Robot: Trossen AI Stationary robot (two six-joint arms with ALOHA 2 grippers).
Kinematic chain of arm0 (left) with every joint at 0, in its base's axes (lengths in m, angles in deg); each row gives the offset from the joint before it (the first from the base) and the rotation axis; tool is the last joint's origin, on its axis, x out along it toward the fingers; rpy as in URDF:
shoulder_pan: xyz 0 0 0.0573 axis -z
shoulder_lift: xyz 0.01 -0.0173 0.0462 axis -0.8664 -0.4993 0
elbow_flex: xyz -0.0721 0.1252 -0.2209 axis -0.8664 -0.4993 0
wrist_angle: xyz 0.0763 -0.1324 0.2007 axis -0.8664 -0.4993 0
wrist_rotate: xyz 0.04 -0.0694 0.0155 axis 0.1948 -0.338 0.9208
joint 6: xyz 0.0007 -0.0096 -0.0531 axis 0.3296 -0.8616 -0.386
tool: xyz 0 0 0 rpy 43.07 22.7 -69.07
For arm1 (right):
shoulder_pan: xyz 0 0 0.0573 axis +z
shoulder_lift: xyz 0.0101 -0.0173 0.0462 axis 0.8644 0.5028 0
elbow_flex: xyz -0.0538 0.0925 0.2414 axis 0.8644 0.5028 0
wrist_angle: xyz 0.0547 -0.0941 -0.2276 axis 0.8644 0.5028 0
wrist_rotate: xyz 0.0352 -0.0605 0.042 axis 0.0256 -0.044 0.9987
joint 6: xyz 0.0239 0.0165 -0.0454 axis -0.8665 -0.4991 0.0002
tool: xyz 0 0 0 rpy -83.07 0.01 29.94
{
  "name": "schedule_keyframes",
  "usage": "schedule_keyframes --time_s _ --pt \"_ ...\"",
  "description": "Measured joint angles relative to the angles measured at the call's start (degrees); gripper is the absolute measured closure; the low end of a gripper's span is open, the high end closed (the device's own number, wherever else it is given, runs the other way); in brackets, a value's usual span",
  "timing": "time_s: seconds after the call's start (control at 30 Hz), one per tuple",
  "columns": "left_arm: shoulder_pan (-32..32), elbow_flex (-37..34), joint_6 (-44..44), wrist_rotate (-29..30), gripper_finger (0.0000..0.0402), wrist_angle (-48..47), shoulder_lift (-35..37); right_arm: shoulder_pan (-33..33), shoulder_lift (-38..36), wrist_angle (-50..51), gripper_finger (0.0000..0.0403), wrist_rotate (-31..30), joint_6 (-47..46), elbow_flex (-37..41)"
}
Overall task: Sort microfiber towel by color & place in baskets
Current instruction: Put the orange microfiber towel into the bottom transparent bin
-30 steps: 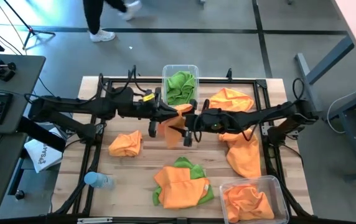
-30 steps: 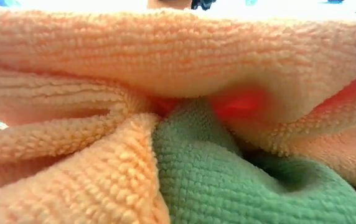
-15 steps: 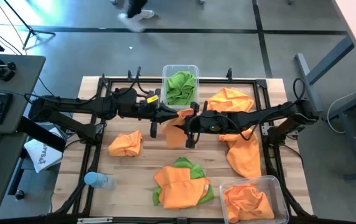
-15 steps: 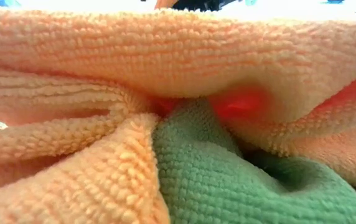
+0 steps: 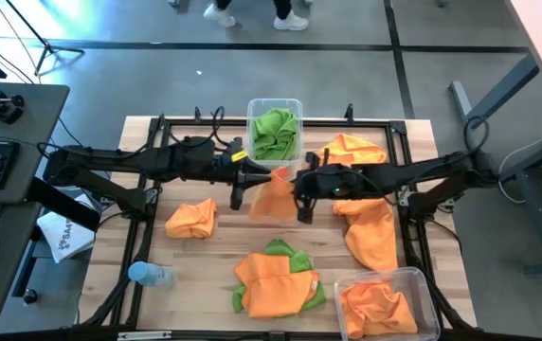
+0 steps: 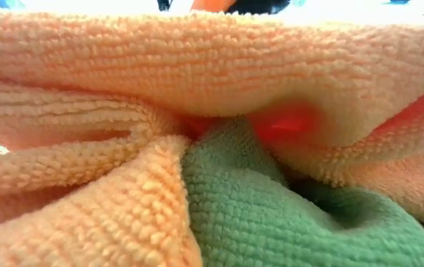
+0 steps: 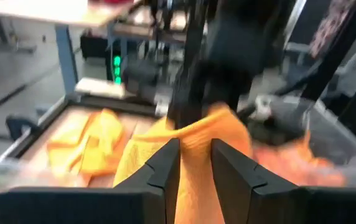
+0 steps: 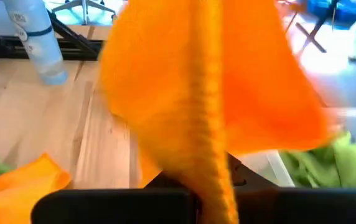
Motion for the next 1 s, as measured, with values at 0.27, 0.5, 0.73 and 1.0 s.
schedule_keyframes --time_s 0.27,0.5,0.73,1.0 --pt "-0.2 -3.2 -1.3 2.7 0.0321 -4.4 0.3 3.9 -11.5 11.7 0.0401 -0.4 -11.9 0.0" --pt "-0.2 -8.7 -4.6 4.4 0.0321 -2.5 1.3 13.9 -20.5 25.5 0.0402 -7.4 -26.4 -3.4" --pt "-0.2 -12.0 -8.7 4.4 0.0321 -1.6 2.3 29.2 -20.5 40.1 0.0402 -24.4 -43.2 -12.4" --pt "1.7 -12.1 -7.7 4.5 0.0321 -1.2 2.4 37.6 -13.5 52.8 0.0403 -25.2 -66.4 -20.2"
